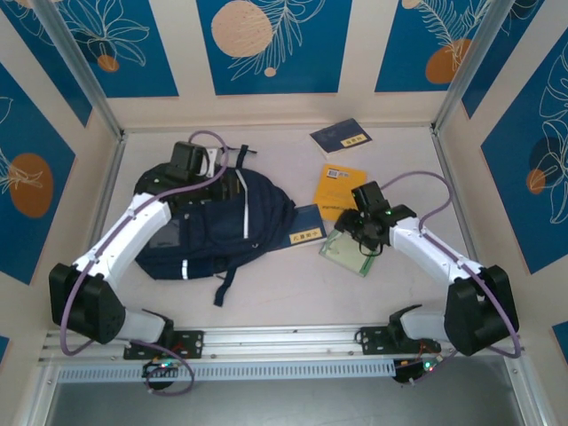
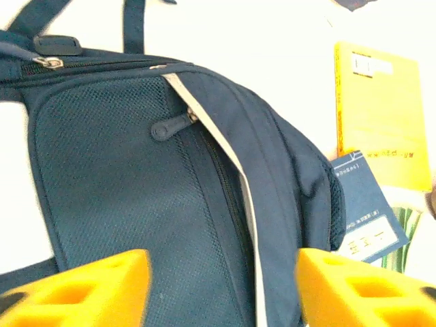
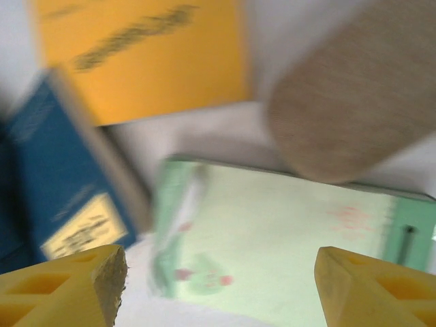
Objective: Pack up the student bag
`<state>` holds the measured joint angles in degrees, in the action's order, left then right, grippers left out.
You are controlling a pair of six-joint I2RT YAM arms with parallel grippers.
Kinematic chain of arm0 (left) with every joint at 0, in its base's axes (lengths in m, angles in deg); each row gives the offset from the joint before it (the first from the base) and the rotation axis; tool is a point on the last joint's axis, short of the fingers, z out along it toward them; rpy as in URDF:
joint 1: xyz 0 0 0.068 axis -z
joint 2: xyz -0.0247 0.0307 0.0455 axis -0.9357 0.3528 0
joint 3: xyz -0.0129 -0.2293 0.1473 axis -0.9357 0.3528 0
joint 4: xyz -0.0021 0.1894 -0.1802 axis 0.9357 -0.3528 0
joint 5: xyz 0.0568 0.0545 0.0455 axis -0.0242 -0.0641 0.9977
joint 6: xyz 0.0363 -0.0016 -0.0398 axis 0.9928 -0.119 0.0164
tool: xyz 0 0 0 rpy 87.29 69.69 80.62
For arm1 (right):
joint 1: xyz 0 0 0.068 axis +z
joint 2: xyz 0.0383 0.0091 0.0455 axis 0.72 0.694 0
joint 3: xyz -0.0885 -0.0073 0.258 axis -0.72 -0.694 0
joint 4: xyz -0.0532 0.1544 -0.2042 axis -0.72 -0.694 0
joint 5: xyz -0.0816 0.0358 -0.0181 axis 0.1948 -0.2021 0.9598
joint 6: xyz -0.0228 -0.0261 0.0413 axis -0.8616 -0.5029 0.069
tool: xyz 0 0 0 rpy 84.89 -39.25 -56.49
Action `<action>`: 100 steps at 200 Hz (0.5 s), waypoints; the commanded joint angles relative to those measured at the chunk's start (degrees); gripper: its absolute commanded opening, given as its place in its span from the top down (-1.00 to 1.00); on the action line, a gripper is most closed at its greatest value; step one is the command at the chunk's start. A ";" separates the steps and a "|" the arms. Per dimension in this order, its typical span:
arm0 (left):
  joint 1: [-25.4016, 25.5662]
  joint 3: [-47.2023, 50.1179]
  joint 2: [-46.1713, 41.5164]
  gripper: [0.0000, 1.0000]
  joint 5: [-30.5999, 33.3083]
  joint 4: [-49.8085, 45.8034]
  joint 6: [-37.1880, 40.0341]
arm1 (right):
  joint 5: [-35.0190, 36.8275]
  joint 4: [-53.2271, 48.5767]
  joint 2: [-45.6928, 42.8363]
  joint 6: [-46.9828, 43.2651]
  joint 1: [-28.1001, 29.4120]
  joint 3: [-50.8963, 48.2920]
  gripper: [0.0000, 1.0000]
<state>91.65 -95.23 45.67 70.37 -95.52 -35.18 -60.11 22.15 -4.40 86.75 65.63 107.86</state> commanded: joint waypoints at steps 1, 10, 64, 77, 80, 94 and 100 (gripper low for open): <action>5.84 -0.42 -0.90 -0.30 3.64 -0.38 2.12 | -5.46 -0.22 -1.74 4.50 -5.20 -6.10 -0.46; 8.58 -1.03 -0.86 -0.29 5.02 -0.93 3.12 | -8.51 2.51 -3.27 3.77 -7.34 -9.21 -0.47; 22.94 -5.82 6.42 -0.08 4.30 1.13 -1.31 | -12.38 6.89 -11.39 0.42 -12.69 -17.30 -0.44; 25.01 -7.47 10.36 -0.03 2.71 2.21 -2.87 | -11.49 6.02 -11.83 0.12 -13.07 -17.33 -0.39; 25.45 -8.00 11.29 -0.01 2.09 2.44 -3.10 | -11.33 5.98 -11.92 0.07 -13.10 -17.31 -0.38; 27.20 -10.05 15.68 0.06 0.57 3.98 -4.01 | -10.49 5.28 -12.72 -0.04 -13.29 -17.46 -0.30; 27.99 -10.96 17.47 0.13 0.07 4.81 -4.43 | -10.31 5.25 -13.28 0.07 -13.26 -17.56 -0.26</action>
<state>116.98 -102.61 56.55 73.58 -93.75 -36.54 -70.43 27.99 -15.89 87.71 52.84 90.47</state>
